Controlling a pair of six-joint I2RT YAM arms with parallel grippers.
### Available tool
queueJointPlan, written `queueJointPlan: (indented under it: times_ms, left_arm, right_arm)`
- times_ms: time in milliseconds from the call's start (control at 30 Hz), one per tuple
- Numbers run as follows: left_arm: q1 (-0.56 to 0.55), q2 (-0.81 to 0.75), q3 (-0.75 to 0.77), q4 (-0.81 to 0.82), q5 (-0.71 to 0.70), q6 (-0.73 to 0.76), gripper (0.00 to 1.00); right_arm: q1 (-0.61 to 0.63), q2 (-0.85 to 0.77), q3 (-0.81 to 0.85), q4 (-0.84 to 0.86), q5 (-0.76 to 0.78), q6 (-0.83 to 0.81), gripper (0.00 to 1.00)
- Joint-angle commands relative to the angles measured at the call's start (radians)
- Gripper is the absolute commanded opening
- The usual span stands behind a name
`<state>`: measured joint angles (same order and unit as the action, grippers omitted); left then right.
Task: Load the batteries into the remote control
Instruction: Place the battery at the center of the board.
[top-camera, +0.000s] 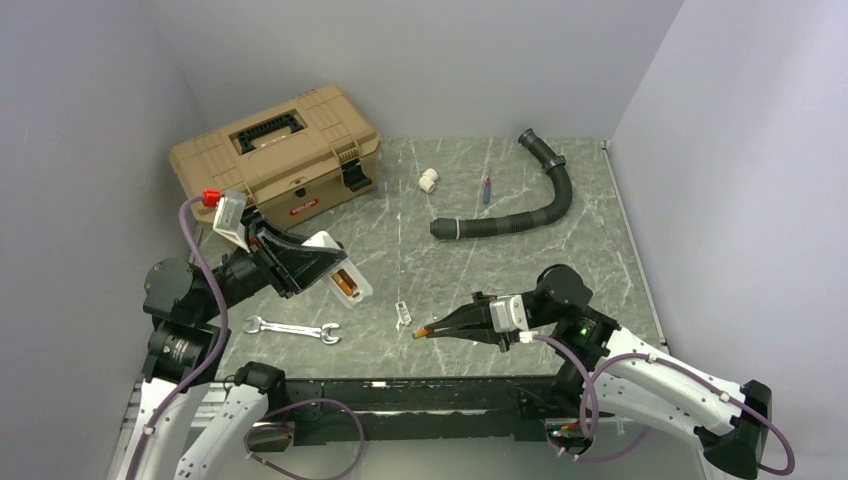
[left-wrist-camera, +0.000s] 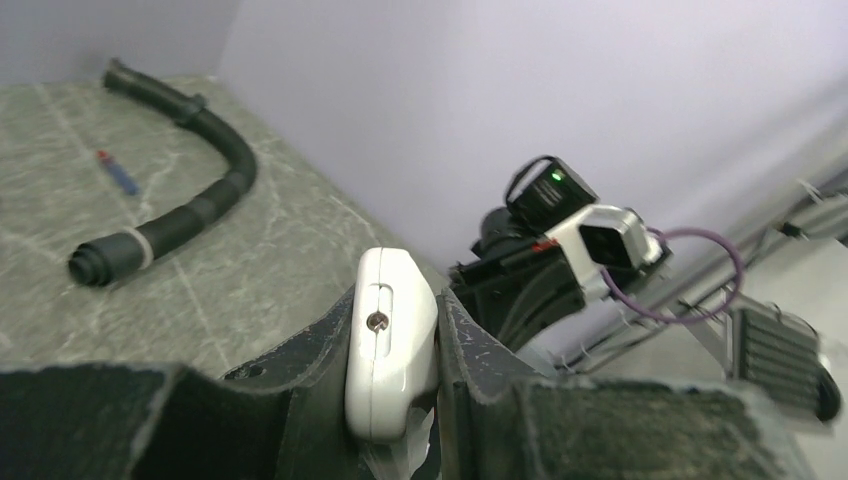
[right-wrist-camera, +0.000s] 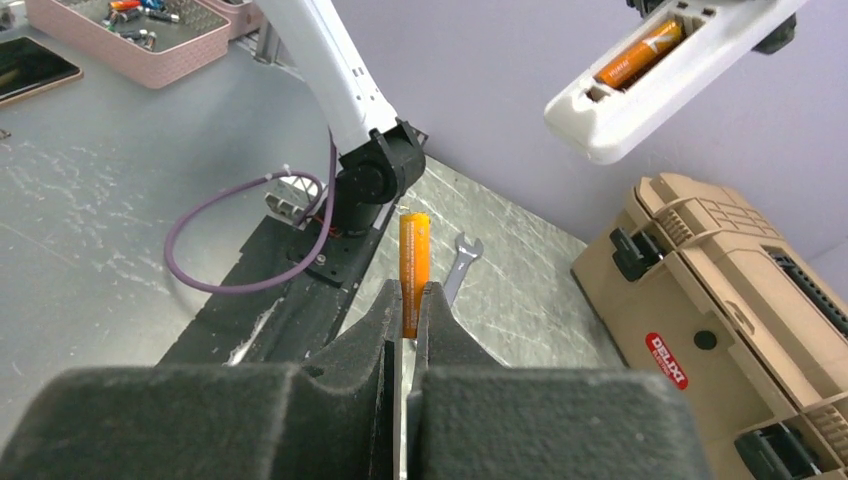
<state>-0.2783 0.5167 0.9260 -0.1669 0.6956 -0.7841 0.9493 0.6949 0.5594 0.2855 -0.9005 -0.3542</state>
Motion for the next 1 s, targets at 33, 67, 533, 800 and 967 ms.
queueJointPlan:
  times_ms: [33, 67, 533, 800, 967]
  left_arm:
    - [0.004, 0.017, -0.021, 0.272, 0.212, -0.070, 0.00]
    - [0.004, 0.016, -0.024, 0.289, 0.228, -0.072, 0.00]
    - [0.004, 0.020, -0.035, 0.400, 0.326, -0.092, 0.00]
    - [0.004, 0.017, -0.039, 0.417, 0.339, -0.094, 0.00]
    - [0.004, 0.012, -0.026, 0.320, 0.305, -0.041, 0.00]
  right_arm:
    - [-0.003, -0.011, 0.052, -0.022, -0.030, -0.038, 0.00]
    - [-0.003, -0.010, 0.052, -0.020, -0.027, -0.036, 0.00]
    - [-0.002, -0.005, -0.026, 0.135, 0.162, 0.068, 0.00]
    - [-0.003, 0.012, -0.106, 0.225, 0.483, 0.204, 0.00]
    - [-0.003, 0.127, -0.071, 0.040, 0.814, 0.286, 0.00]
